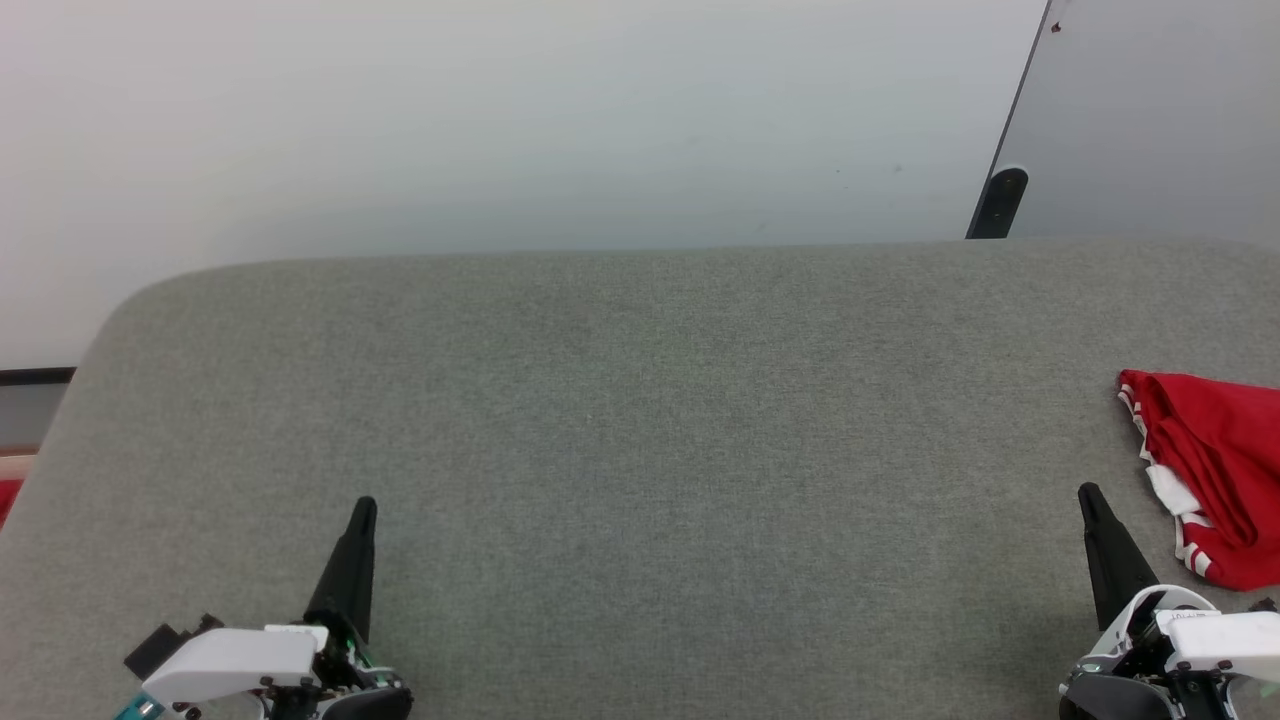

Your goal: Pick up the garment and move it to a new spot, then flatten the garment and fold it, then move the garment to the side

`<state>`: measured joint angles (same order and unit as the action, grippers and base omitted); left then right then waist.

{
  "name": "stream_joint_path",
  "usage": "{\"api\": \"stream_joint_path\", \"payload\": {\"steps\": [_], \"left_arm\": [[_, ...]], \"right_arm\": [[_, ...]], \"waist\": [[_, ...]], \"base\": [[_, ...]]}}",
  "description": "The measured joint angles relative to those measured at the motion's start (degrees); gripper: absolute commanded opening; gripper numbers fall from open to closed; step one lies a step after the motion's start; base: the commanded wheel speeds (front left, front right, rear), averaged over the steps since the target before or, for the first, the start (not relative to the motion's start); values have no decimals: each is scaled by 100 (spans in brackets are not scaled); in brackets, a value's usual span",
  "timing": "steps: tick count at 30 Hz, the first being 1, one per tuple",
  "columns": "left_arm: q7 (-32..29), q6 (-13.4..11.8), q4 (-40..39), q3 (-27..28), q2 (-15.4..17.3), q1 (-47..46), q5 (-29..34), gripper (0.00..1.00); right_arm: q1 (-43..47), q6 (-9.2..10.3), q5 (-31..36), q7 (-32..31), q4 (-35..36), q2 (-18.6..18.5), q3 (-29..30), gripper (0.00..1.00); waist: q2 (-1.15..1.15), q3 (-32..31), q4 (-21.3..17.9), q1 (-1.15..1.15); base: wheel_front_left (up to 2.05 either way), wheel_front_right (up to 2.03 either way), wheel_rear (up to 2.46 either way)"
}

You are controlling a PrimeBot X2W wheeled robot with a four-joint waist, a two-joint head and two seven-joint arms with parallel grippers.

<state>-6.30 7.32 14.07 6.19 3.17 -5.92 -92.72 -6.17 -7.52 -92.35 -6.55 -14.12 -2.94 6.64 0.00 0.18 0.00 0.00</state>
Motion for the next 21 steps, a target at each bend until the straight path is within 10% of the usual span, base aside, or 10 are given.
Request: {"api": "stream_joint_path", "payload": {"steps": [21], "left_arm": [[-8, 0, 0, 10, -10, -1, 2, 0]], "right_arm": [[0, 0, 0, 0, 0, 0, 0, 0]], "waist": [[0, 0, 0, 0]], "base": [[0, 0, 0]]}}
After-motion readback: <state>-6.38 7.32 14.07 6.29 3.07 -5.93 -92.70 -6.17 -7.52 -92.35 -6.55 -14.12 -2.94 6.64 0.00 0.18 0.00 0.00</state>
